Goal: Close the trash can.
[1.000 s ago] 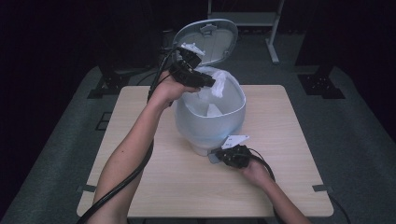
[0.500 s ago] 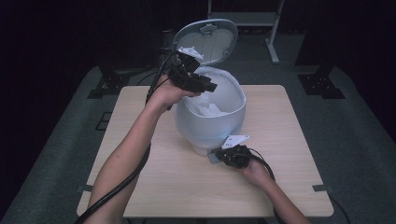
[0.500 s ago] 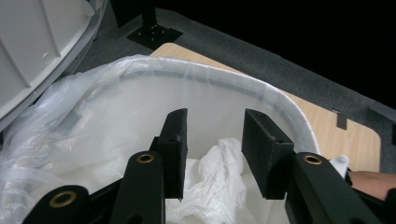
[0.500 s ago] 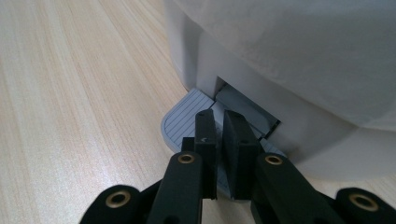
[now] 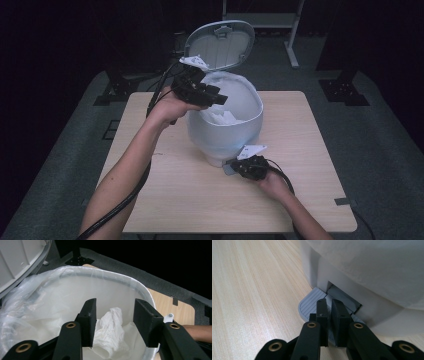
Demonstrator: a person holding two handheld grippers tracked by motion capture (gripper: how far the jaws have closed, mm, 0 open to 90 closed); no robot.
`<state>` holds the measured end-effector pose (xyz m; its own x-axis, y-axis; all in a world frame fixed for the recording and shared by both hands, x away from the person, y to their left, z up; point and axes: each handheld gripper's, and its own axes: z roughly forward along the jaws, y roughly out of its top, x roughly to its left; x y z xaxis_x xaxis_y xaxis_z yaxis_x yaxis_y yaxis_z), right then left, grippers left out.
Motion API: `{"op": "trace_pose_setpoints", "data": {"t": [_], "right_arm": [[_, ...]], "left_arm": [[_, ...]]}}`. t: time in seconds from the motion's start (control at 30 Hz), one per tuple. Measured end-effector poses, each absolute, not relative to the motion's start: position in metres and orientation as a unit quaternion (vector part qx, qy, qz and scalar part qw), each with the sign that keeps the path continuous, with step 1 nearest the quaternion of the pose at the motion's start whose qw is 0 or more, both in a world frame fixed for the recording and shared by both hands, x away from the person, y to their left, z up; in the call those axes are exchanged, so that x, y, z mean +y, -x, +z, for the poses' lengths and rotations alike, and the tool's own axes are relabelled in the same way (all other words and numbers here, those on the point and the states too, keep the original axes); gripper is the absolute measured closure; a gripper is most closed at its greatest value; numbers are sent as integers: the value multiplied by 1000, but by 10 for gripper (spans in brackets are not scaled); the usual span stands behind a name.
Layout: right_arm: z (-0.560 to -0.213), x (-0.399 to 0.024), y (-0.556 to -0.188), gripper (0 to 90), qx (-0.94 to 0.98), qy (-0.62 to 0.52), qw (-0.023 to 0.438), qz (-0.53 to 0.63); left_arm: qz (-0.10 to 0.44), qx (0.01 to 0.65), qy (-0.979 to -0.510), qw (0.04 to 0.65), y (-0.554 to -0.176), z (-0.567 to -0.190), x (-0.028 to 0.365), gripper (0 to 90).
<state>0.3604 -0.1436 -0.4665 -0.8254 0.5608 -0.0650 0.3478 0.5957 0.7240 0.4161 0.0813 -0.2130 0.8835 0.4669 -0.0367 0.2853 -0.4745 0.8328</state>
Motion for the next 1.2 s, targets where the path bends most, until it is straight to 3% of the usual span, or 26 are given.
{"op": "trace_pose_setpoints", "data": {"t": [1.2], "right_arm": [[-465, -142, -361, 840, 885, -258, 147, 358]], "left_arm": [[107, 221, -838, 488, -370, -219, 133, 282]]}}
